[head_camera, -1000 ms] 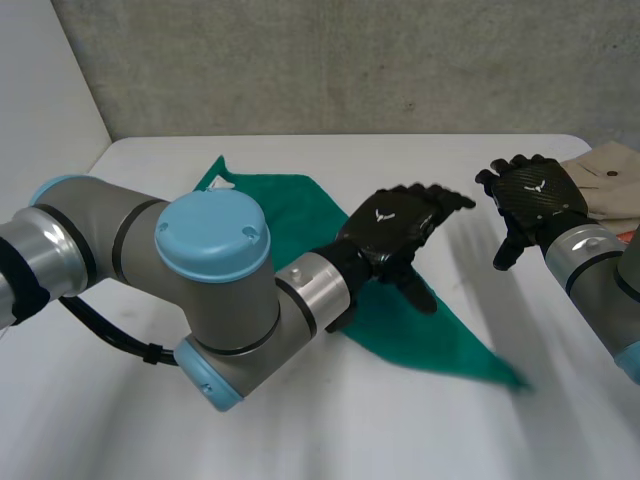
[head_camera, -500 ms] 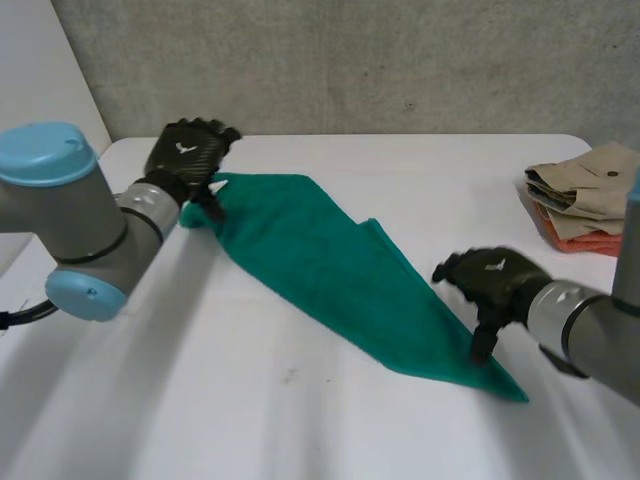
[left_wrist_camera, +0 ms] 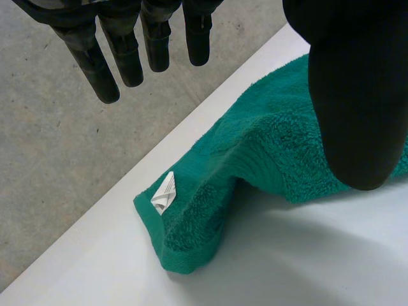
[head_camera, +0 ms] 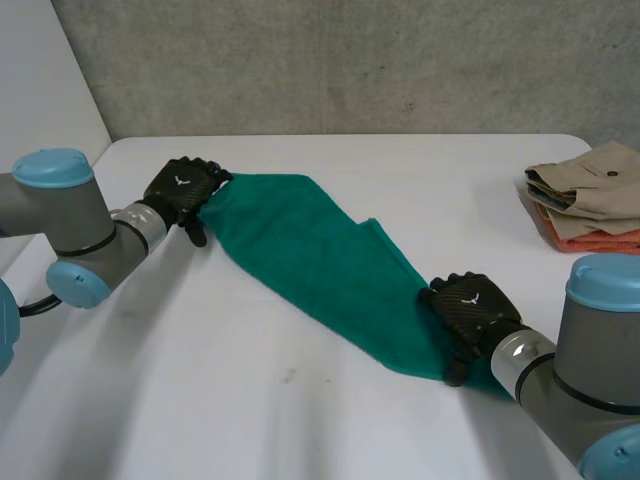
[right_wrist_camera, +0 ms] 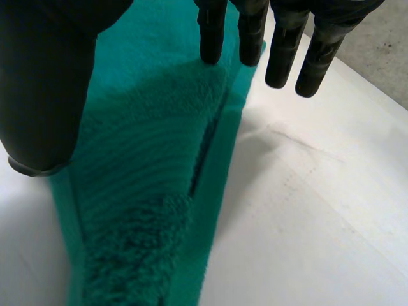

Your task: Fold the laundry.

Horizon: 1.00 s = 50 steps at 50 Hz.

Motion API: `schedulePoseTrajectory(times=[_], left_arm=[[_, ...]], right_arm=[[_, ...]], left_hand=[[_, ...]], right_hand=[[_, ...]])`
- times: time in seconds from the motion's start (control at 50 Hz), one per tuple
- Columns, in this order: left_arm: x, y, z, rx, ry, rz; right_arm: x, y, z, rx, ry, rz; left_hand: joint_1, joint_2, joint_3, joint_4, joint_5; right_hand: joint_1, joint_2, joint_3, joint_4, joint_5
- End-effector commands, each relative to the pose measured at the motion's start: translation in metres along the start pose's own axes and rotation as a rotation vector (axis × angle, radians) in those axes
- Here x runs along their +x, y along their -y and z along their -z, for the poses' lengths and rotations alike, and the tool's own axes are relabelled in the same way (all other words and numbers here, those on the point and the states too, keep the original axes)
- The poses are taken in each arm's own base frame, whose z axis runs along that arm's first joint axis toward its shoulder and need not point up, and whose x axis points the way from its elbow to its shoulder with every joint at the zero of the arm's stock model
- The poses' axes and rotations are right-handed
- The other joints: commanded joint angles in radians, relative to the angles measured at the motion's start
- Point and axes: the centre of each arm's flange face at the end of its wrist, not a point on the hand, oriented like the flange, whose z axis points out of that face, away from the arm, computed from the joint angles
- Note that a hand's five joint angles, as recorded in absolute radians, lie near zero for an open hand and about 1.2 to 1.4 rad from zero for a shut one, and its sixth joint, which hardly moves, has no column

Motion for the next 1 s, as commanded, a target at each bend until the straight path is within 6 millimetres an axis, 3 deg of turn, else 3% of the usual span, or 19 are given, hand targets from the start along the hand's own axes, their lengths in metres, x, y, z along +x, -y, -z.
schedulePoseTrajectory(times=[0.02,0.1,0.2,0.48,0.58,0.74,0.92,1.0], left_arm=[[0.002,0.0,0.001,-0.003,-0.003,0.003],[0.002,0.002,0.001,0.001,-0.002,0.001],[0.001,0.003,0.002,0.004,-0.001,0.02],[0.0,-0.004,-0.007,0.009,0.0,0.039],[0.0,-0.008,-0.012,0.015,0.003,0.035],[0.001,-0.015,-0.023,0.028,0.004,0.029],[0.006,-0.029,-0.034,0.026,0.001,0.023],[0.008,-0.033,-0.034,0.017,-0.003,0.025]], right_arm=[[0.002,-0.003,-0.008,0.006,-0.016,0.066],[0.003,-0.002,-0.012,0.023,-0.027,0.076],[0.008,0.004,-0.018,0.072,-0.053,0.083],[0.017,0.021,-0.013,0.115,-0.077,0.083],[0.025,0.051,0.016,0.174,-0.094,0.086],[0.026,0.077,0.045,0.26,-0.07,0.097],[0.026,0.079,0.05,0.272,-0.063,0.07],[0.027,0.08,0.049,0.276,-0.063,0.068]], left_hand=[[0.039,0.037,0.031,0.038,0.039],[0.039,0.037,0.031,0.038,0.039],[0.039,0.037,0.031,0.038,0.039],[0.054,0.051,0.046,0.053,0.053],[0.098,0.095,0.09,0.097,0.097],[0.13,0.128,0.122,0.129,0.13],[0.517,0.515,0.51,0.517,0.517],[0.834,0.832,0.826,0.833,0.834]], right_hand=[[0.238,0.193,0.186,0.202,0.181],[0.505,0.46,0.453,0.469,0.448],[1.184,1.14,1.133,1.148,1.128],[1.186,1.141,1.134,1.149,1.129],[1.186,1.141,1.134,1.149,1.129],[1.186,1.141,1.134,1.149,1.129],[1.186,1.141,1.134,1.149,1.129],[1.186,1.141,1.134,1.149,1.129]])
